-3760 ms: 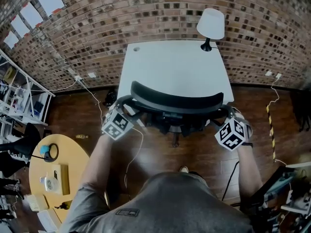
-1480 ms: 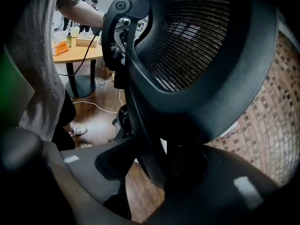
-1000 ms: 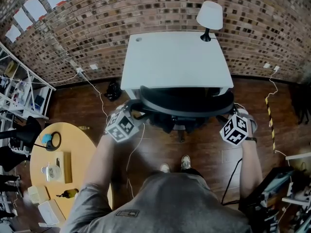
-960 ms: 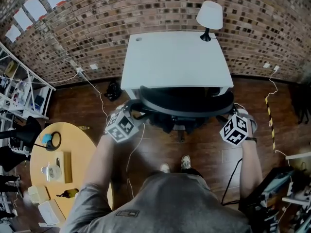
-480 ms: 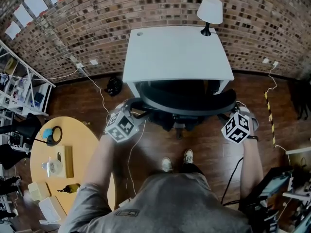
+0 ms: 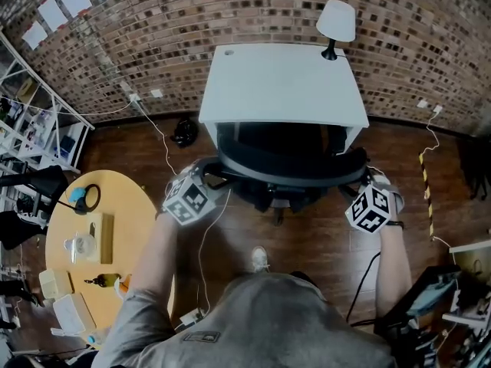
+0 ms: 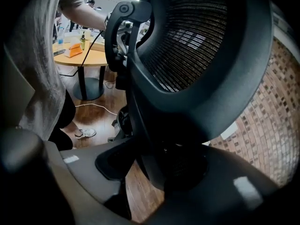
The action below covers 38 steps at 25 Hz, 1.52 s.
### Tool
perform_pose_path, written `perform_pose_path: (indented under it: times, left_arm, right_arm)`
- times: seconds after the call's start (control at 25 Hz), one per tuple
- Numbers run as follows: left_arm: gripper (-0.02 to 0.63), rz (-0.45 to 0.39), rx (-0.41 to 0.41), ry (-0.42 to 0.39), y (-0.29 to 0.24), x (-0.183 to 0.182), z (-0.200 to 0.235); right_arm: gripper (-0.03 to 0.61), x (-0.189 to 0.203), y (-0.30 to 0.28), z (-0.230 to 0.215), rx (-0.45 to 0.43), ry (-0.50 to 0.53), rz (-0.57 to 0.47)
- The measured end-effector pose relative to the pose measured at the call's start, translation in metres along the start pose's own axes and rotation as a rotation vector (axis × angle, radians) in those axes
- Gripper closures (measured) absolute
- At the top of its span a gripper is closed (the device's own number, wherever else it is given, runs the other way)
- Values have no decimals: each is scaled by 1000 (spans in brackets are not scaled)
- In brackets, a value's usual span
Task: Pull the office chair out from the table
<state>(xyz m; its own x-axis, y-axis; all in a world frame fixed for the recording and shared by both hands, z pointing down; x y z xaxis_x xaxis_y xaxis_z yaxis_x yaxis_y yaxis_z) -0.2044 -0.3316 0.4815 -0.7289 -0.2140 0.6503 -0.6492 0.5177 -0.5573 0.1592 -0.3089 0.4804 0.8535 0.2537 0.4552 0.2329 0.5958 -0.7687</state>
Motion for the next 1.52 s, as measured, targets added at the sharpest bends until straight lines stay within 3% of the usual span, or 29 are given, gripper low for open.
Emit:
perform_pose_path:
  times: [1.12, 1.52]
  left_arm:
    - [407, 38, -79, 51, 69, -54, -128]
    - [417, 4, -43, 49, 89, -56, -152]
  right_arm:
    - [364, 51, 86, 80, -19, 84, -95]
    - [360, 54, 105, 108, -17, 65, -64]
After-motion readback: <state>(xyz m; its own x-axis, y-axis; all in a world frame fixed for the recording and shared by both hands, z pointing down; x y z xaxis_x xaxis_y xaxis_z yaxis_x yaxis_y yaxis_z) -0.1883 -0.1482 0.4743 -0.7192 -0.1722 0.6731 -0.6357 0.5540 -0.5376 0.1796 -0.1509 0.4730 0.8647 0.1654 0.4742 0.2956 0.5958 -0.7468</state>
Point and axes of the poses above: the fingertips, and each gripper's own axes: y backward along the fingers, z to its left, x out of its underside, the point moved 8 cm from there along y, backward along the fingers, and after that the axes turned 10 degrees about -y, right-handed, at the moved point
